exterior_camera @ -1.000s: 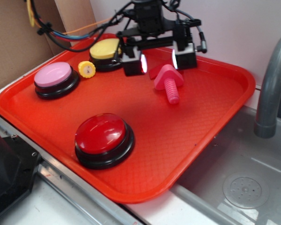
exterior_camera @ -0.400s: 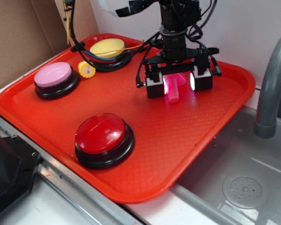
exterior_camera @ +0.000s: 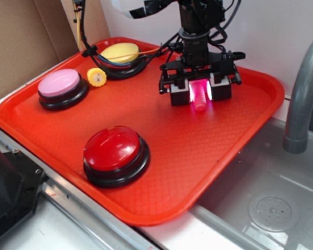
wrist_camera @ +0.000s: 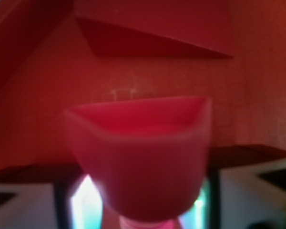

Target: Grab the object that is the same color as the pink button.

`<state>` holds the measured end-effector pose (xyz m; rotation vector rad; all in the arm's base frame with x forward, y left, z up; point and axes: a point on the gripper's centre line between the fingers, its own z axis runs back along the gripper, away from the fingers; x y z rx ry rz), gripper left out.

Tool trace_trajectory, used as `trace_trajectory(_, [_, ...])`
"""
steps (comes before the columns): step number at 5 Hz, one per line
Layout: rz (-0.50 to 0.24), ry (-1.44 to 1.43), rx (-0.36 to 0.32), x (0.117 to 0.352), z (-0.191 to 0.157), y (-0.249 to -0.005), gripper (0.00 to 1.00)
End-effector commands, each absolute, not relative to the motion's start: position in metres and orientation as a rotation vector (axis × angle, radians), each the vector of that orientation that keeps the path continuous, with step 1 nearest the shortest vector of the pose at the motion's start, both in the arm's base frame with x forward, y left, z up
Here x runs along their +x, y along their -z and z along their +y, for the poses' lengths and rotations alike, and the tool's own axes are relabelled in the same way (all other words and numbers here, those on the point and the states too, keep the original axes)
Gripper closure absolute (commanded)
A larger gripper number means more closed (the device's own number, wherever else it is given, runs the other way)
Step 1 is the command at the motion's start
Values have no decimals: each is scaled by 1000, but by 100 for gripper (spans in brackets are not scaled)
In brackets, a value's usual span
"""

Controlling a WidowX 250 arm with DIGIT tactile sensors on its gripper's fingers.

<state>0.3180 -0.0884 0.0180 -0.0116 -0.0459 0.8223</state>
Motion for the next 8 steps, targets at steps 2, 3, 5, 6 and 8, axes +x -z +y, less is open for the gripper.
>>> trace_trajectory(2, [-111, -361, 1, 315, -69, -78, 100])
trace_trajectory(3, [-92, -261, 48, 307, -56, -97, 100])
trace_trajectory(5, [-50, -195, 114, 252, 10, -136, 100])
trace_trajectory(6, [-65, -237, 116, 223, 38, -144, 100])
trace_trajectory(8, [-99, -270, 62, 194, 51, -139, 100])
